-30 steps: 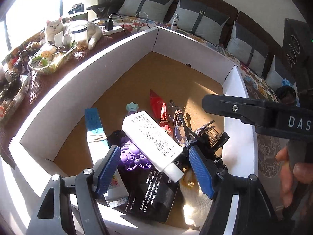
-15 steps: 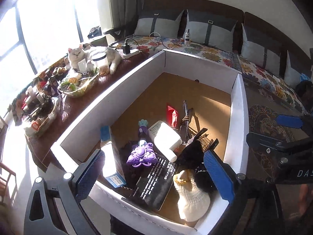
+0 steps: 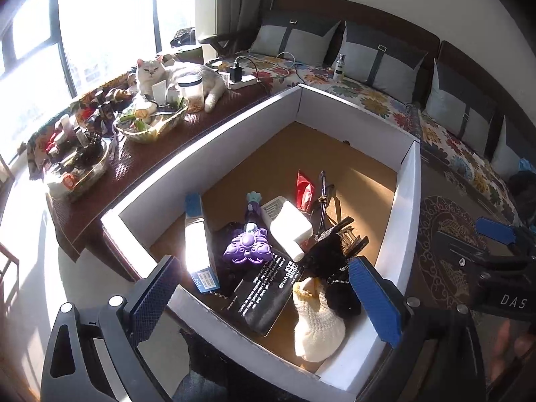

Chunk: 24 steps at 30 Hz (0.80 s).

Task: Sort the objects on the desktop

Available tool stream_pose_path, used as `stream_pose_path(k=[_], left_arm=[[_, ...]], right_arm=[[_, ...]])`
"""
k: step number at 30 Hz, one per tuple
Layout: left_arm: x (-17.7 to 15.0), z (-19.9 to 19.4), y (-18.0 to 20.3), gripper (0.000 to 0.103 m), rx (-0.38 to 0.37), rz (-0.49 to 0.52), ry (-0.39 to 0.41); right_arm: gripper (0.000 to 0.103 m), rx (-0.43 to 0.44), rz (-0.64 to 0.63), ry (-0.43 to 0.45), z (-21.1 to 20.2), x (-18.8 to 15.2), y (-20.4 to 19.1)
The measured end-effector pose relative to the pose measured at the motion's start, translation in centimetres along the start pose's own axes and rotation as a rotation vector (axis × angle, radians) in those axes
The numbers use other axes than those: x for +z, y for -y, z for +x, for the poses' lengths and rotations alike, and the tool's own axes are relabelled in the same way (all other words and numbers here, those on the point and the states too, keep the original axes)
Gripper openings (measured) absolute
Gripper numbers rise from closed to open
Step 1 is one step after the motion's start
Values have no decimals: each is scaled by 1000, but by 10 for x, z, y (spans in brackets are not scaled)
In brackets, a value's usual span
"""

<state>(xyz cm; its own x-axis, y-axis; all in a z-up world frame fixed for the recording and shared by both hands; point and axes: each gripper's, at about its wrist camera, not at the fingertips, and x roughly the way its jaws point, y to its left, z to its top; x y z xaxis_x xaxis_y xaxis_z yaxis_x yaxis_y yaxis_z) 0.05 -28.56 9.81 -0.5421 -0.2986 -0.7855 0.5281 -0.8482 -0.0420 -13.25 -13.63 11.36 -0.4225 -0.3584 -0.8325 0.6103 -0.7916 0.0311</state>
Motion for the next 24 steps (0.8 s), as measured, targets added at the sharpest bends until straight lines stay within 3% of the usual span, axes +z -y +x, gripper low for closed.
stream_pose_path(k=[12, 20, 24], left_arm=[[3, -10, -11, 102, 90, 41, 55], [0, -5, -18, 102, 82, 19, 29], [-4, -13, -18, 102, 104, 14, 71]], right_arm=[[102, -48, -168, -8, 10, -6, -42], [102, -37, -171, -15, 14, -6, -46], [102, -29, -173, -8, 10, -5, -46]])
